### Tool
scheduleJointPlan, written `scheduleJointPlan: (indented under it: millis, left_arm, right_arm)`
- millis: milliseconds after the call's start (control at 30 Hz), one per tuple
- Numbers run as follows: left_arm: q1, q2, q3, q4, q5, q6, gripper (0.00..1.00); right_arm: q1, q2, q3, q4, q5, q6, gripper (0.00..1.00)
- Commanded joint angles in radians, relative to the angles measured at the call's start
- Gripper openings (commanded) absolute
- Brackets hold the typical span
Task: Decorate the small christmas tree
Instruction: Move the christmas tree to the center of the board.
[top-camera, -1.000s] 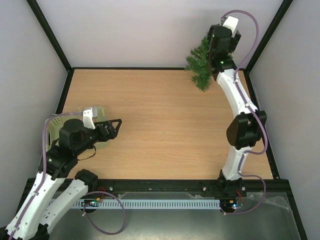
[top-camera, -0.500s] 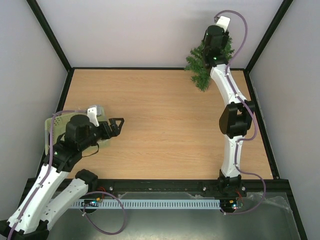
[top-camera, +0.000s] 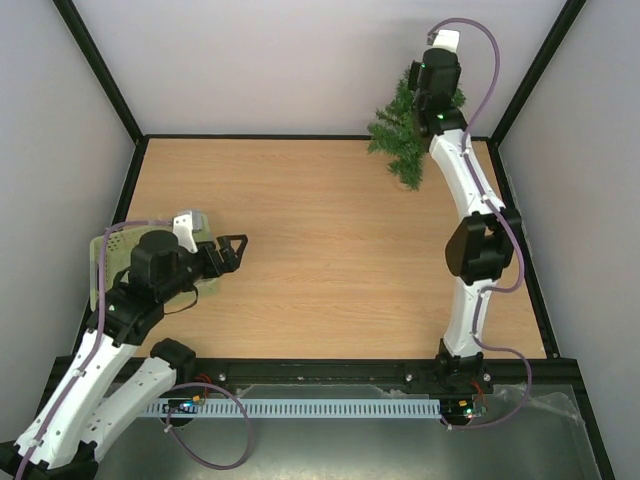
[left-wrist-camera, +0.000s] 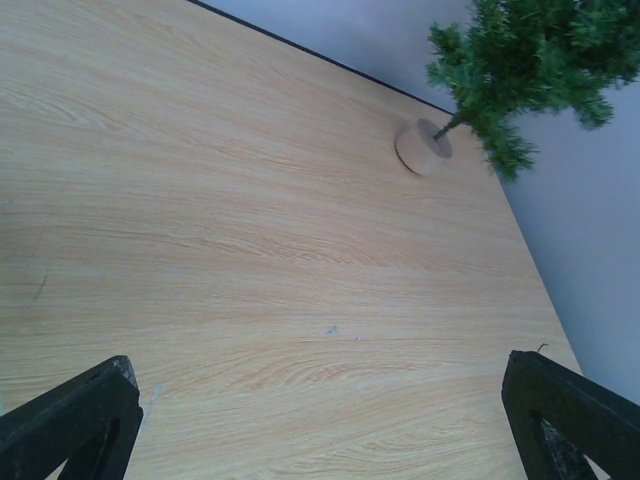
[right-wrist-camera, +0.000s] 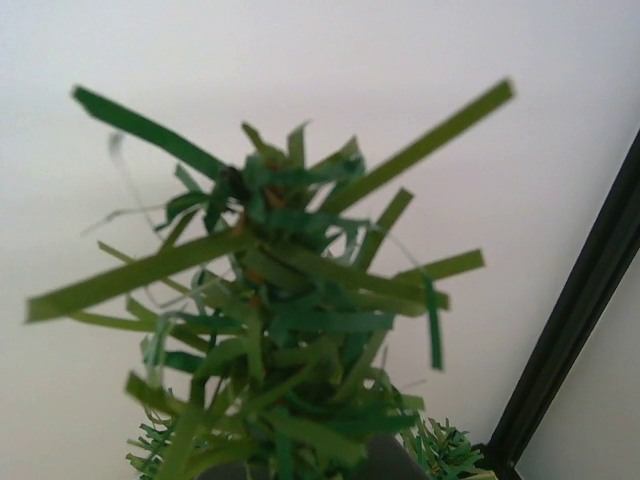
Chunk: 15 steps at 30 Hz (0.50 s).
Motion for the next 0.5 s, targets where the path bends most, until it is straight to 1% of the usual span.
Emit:
scheduleJointPlan:
  millis: [0, 67, 200, 333, 467]
  left_arm:
    - [-0.002, 0.004, -0.031, 0.021, -0.045, 0.018, 1.00]
    - [-0.002, 0.019, -0.023, 0.009, -0.069, 0.034, 1.00]
    - [-0.002, 0.044, -0.007, -0.010, -0.125, 0.004, 1.00]
    - [-0.002, 0.072, -0.024, -0.035, -0.170, -0.029, 1.00]
    - [-0.001, 0.099, -0.039, -0.043, -0.189, -0.047, 1.00]
  right_arm:
    - [-0.003, -0.202, -0.071, -0.045, -0.063, 0.009, 0.02]
    - [-0.003, -0.272, -0.150, -0.049, -0.069, 0.013, 0.02]
    - [-0.003, -0.429, -0.336, -0.036, -0.084, 0.008, 0.02]
    - [-0.003, -0.596, -0.555, 0.041, -0.145, -0.005, 0.02]
    - [-0.003, -0.715, -0.696, 0.035, -0.102, 0.010, 0.02]
